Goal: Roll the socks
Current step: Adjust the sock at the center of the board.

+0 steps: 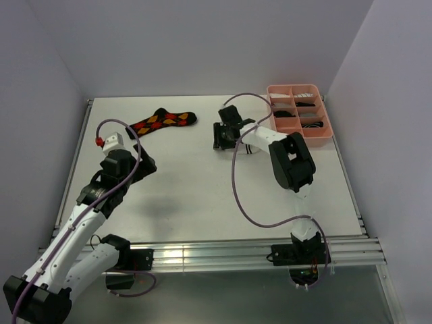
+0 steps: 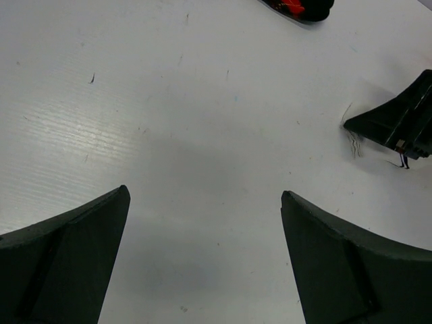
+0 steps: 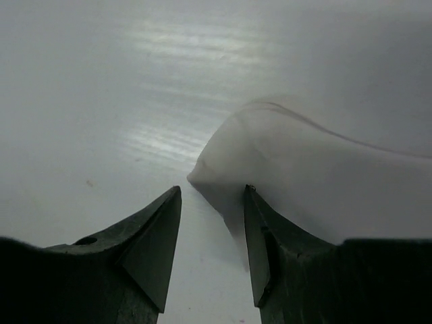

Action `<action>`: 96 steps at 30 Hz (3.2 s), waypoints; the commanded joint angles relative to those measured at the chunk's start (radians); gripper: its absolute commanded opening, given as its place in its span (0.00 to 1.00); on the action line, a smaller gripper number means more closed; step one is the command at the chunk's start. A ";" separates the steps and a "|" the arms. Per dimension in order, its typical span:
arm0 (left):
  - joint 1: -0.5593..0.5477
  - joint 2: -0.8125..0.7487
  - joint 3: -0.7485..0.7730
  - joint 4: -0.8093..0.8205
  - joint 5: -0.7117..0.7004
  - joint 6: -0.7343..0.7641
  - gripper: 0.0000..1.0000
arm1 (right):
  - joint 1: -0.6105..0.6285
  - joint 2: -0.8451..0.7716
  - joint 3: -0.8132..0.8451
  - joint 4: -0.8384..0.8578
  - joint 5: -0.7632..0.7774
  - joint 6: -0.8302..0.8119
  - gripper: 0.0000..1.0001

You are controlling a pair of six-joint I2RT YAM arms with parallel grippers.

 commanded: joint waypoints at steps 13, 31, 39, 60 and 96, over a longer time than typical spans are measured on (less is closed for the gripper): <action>0.003 -0.016 -0.040 0.096 0.106 0.057 0.99 | 0.274 -0.252 -0.313 -0.094 -0.172 -0.283 0.49; 0.003 0.047 -0.043 0.164 0.161 0.113 0.99 | 0.130 -0.332 -0.305 -0.066 0.118 -0.173 0.47; 0.003 0.050 -0.062 0.175 0.171 0.120 0.99 | 0.119 -0.197 -0.258 -0.011 0.111 -0.178 0.47; 0.003 0.042 -0.080 0.190 0.132 0.141 1.00 | 0.412 -0.468 -0.500 0.100 0.239 -0.313 0.67; 0.003 0.018 -0.114 0.198 0.105 0.158 1.00 | 0.478 -0.279 -0.333 0.075 0.239 -0.300 0.57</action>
